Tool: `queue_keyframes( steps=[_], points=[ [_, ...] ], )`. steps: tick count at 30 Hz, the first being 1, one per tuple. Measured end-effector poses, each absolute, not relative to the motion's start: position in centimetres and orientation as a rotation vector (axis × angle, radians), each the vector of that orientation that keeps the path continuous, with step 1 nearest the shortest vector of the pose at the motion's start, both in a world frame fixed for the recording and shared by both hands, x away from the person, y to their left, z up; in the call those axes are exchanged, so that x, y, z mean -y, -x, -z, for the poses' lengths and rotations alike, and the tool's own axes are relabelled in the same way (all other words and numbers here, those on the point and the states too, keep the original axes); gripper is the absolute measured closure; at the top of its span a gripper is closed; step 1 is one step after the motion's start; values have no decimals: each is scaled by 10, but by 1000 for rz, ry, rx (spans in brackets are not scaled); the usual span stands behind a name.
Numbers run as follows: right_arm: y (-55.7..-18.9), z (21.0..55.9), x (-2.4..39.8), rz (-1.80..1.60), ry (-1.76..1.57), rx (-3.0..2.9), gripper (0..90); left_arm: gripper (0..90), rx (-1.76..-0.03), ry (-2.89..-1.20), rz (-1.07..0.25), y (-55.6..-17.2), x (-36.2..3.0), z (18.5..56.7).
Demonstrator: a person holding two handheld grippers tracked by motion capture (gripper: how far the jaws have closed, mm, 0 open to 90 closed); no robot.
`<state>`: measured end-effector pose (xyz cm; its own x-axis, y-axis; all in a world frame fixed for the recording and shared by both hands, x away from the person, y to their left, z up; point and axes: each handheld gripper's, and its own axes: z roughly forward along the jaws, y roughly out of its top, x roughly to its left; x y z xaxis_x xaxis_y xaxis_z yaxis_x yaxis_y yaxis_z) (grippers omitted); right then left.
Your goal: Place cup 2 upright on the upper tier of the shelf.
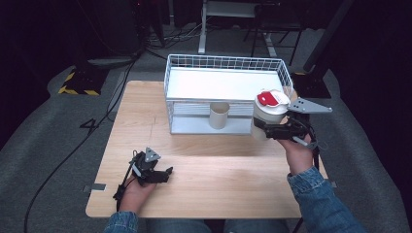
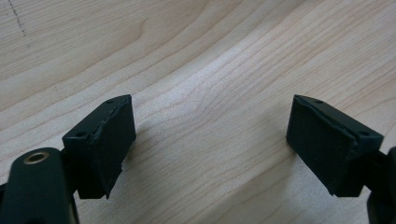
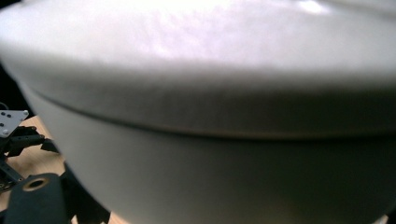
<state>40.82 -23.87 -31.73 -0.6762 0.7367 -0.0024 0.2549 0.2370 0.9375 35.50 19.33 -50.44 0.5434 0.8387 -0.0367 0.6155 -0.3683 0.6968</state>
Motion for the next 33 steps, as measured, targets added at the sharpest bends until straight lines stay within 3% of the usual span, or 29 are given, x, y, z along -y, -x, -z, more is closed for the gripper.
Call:
queue_keyframes(
  steps=[33],
  points=[
    [-464,259,217,-1449,-858,-2043,134,172,-1177,-2110,-437,-355,-193,505]
  ],
)
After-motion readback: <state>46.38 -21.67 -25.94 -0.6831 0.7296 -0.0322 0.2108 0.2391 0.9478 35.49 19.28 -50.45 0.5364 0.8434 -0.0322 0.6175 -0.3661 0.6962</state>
